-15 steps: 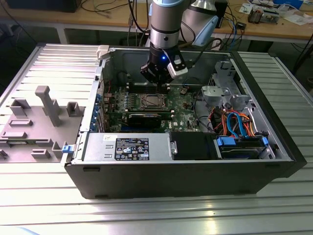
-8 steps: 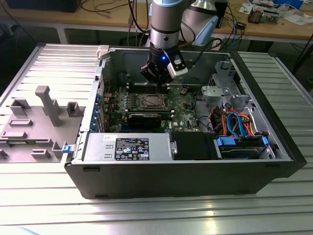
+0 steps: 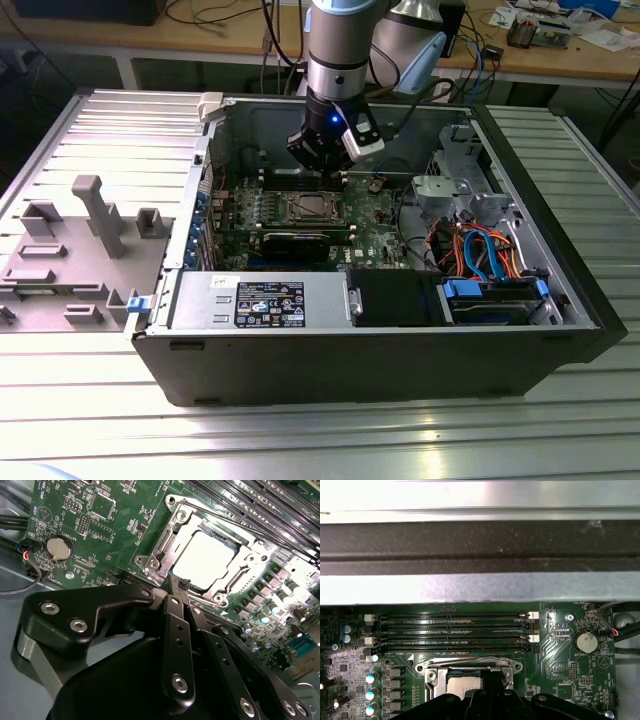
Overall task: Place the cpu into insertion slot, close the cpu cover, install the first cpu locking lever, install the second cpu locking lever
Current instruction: 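Install the second cpu locking lever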
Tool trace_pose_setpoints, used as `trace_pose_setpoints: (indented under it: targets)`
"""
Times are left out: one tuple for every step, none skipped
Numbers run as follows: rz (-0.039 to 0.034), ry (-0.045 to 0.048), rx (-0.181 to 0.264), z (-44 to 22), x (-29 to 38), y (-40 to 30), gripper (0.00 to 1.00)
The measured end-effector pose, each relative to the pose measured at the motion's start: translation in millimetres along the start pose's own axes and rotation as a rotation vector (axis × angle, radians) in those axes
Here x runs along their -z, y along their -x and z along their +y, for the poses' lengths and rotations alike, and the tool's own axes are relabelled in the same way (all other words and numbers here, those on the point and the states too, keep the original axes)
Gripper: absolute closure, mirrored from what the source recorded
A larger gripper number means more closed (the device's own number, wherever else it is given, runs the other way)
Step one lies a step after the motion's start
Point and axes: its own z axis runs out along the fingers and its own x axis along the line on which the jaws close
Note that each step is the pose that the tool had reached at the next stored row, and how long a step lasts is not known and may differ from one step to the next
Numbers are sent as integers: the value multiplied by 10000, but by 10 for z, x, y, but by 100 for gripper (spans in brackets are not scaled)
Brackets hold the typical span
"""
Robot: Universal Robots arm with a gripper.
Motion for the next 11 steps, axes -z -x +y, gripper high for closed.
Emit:
trace_pose_setpoints:
  targets:
    - [0,1,0,0,0,0,89]
    - [0,1,0,0,0,0,89]
    - [0,1,0,0,0,0,89]
    - [0,1,0,-1,0,0,89]
    - [0,0,0,-1,0,0,89]
    - [0,0,0,-1,0,0,89]
    - [-1,2,0,-1,1,0,89]
    - [1,0,0,-1,4,0,89]
    - [2,-2,0,-1,8,0,89]
    - [1,-1,0,0,14,0,89]
    - [0,0,0,0,20,0,89]
